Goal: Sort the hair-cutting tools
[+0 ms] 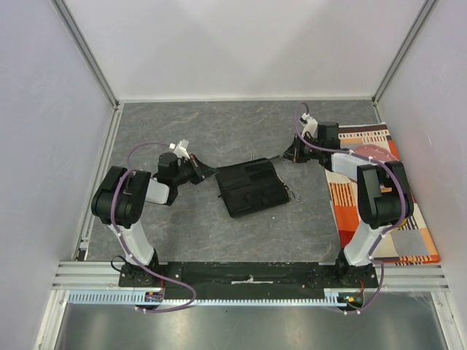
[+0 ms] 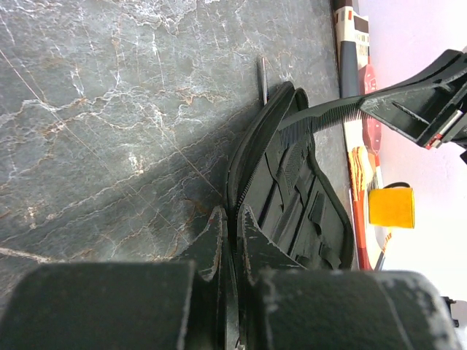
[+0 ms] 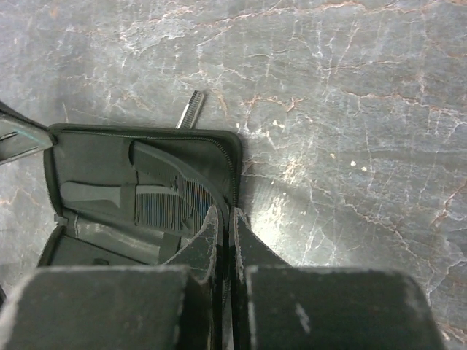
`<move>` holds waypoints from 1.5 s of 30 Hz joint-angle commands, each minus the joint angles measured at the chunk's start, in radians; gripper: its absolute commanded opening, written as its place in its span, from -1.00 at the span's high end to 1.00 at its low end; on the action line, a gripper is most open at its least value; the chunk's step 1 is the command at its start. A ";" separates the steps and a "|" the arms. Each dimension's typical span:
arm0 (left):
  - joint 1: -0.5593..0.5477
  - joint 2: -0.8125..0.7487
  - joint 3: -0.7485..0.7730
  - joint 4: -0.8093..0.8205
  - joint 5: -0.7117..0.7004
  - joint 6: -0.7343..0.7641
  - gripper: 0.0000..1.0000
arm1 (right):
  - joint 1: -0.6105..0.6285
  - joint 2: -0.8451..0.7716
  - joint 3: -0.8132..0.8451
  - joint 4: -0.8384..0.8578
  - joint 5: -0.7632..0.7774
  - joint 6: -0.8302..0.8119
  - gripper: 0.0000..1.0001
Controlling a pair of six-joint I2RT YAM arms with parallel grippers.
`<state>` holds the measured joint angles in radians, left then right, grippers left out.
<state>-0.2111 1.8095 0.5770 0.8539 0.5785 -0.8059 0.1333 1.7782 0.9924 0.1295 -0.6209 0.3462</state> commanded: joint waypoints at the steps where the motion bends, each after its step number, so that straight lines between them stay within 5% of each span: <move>1: -0.007 -0.021 0.050 0.089 0.069 0.025 0.95 | 0.022 0.061 0.064 -0.128 0.049 -0.098 1.00; 10: -0.007 -0.027 0.055 0.091 0.078 0.022 0.95 | 0.068 0.102 0.141 -0.263 0.268 -0.213 1.00; 26: -0.008 -0.018 0.058 0.099 0.095 0.014 0.95 | 0.091 -0.019 0.091 -0.208 0.533 -0.262 1.00; 45: -0.008 -0.009 0.064 0.114 0.100 0.002 0.95 | 0.198 0.030 0.106 -0.197 0.365 -0.277 1.00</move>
<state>-0.2108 1.8095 0.5968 0.8539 0.6041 -0.8062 0.2794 1.7584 1.1057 -0.0345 -0.2295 0.1112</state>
